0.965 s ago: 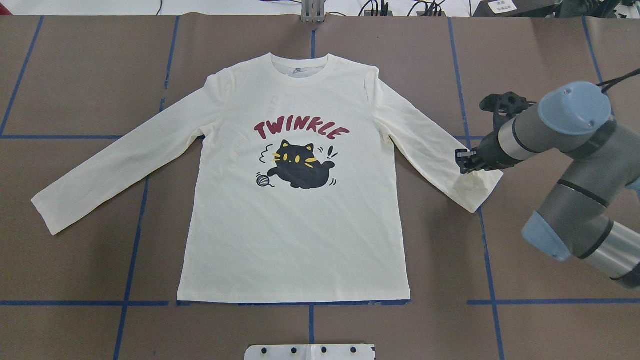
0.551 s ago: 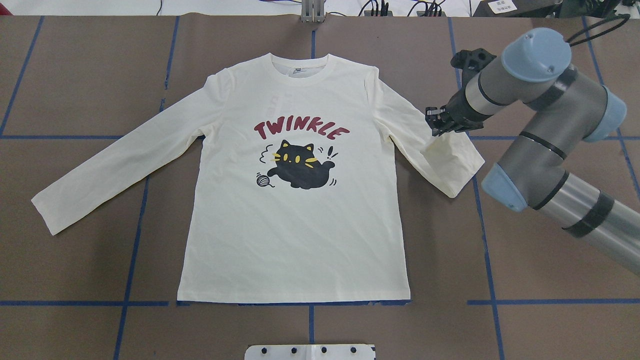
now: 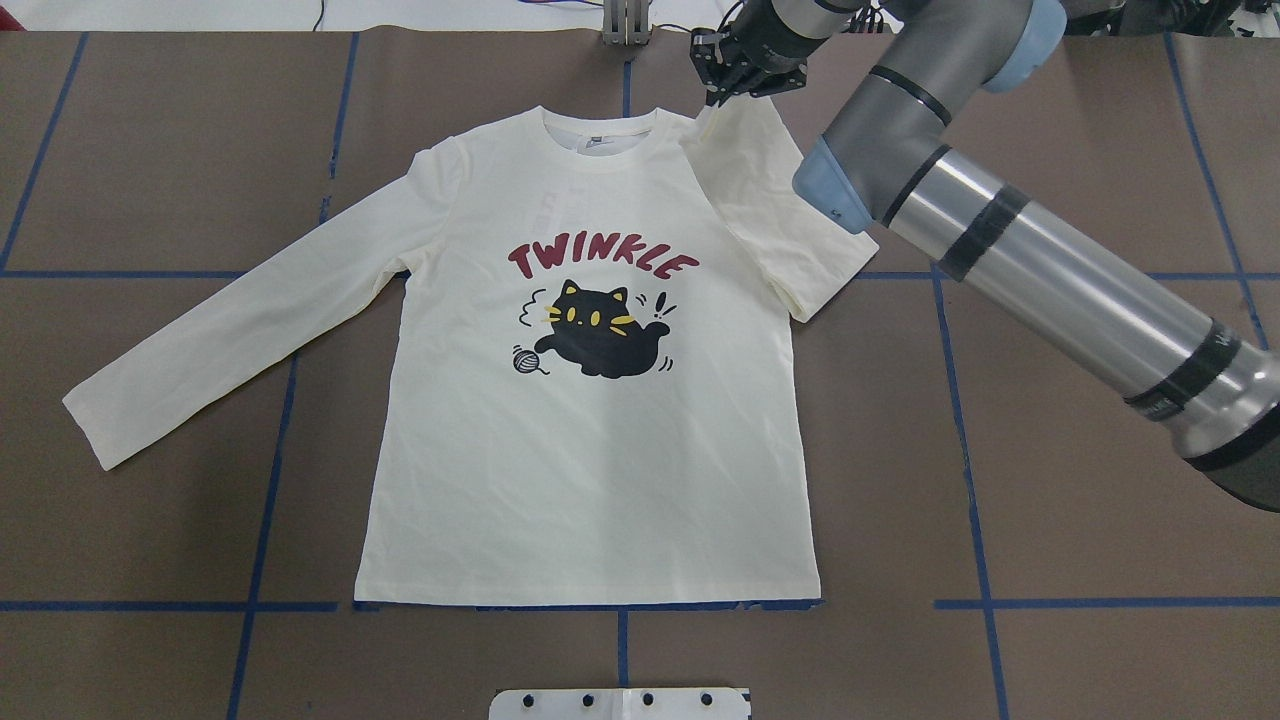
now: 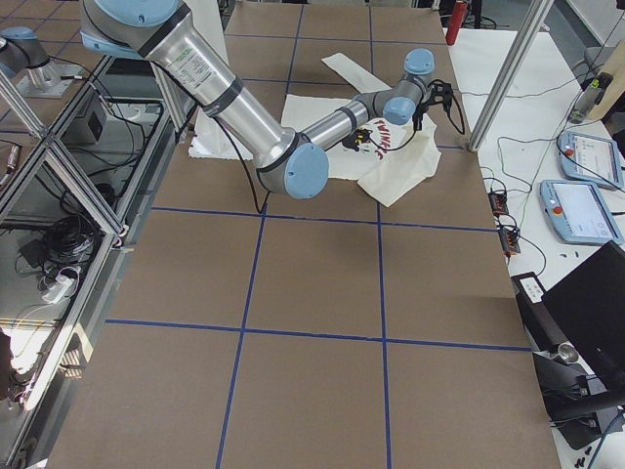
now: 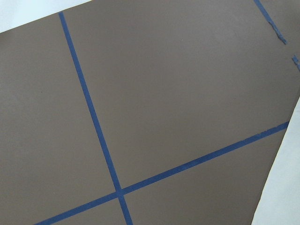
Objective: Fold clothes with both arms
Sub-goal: 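Carry the sleeve with the right gripper across the shirt toward the collar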
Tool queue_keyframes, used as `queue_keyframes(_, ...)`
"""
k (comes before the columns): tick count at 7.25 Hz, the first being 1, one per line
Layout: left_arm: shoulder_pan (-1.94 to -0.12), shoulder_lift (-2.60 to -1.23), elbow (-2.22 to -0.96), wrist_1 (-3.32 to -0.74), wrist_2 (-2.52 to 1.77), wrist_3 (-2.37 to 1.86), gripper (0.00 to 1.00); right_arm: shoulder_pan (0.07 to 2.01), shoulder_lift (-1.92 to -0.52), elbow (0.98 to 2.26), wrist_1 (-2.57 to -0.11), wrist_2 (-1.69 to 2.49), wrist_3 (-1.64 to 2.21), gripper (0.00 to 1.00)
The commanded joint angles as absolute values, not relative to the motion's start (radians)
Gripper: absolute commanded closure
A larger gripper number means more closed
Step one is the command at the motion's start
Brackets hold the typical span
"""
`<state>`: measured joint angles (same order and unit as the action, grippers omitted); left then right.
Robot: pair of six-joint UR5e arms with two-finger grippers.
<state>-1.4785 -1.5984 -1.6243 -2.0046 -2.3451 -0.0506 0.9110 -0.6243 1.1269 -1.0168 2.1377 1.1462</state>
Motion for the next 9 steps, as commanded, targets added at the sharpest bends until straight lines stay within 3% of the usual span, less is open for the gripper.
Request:
queue_keyframes(1,-1.479,-1.598,-1.621,-2.003,-2.345,-0.051,0.00,0.798,-0.449,0.953,-0.887,2.040,1.152,1.00)
queue_keyframes(4,-1.477,-1.598,-1.609,-2.005,-2.345,-0.051,0.00,0.645,-0.400,0.858,-0.654,1.797,1.198,1.00)
queue_keyframes(8,-1.477,-1.597,-1.609,-2.005,-2.345,-0.051,0.00,0.588,-0.321,0.745,-0.585,1.706,1.207,1.00)
queue_keyframes(9,-1.477,-1.597,-1.609,-2.005,-2.345,-0.051,0.00,0.574,-0.304,0.727,-0.584,1.675,1.207,0.06)
